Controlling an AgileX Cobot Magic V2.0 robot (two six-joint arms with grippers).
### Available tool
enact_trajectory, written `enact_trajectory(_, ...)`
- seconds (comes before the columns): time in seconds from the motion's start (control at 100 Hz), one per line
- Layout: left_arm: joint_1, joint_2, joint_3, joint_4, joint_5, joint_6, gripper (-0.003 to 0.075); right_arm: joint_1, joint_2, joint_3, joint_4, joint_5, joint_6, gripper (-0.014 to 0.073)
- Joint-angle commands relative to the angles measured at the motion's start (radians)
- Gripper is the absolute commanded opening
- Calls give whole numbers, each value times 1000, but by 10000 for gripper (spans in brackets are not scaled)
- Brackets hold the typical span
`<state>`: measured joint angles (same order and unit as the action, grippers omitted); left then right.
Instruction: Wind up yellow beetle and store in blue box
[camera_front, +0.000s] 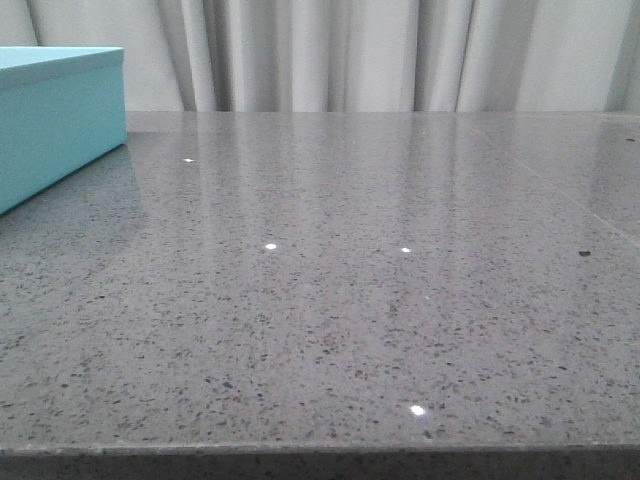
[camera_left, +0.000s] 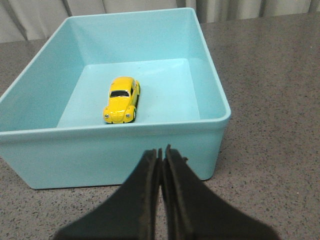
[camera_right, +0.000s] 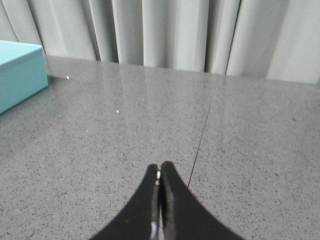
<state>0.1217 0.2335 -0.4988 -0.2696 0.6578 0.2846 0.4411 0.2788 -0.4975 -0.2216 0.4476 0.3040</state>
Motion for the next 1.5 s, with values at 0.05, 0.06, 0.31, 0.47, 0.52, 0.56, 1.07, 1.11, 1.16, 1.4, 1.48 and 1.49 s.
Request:
enact_trajectory(0.05,1,-22,-16,-27,-82,-1,-18,0,-37,1,-25,-116,-9,-69)
enact_trajectory(0.06,1,-24,-16,-34,-82,-1,-18,0,-37,1,-25,-116,-9,-69)
enact_trajectory(0.31,1,-24,-15,-39,-82,-1,-18,0,-38,1,-25,-111,-9,-69)
enact_trajectory(0.47,1,-24,-15,-39,-82,-1,-18,0,-38,1,-25,-106,-9,-69)
enact_trajectory(0.52,1,-24,-15,-39,-82,-1,-18,0,-38,1,-25,-106,-9,-69)
enact_trajectory(0.56,1,-24,-15,-39,-82,-1,-18,0,-38,1,-25,-106,-9,-69)
enact_trajectory(1.07,-1,-24,41,-34,-108,-22,-18,0,-38,1,-25,-105,-9,-69)
enact_trajectory(1.11,-6,-24,55,-32,-134,-55,-18,0,-38,1,-25,-105,-9,-69)
enact_trajectory(1.16,-24,-24,75,-7,-189,-87,-18,0,-38,1,-25,-105,-9,-69)
enact_trajectory(1.4,-190,-24,204,186,-555,-219,-18,0,-38,1,-25,-105,-9,-69)
enact_trajectory(1.48,-207,-26,258,193,-622,-247,-18,0,-38,1,-25,-105,-9,-69)
enact_trajectory(1.49,-207,-26,258,193,-626,-247,-18,0,-38,1,-25,-105,-9,-69)
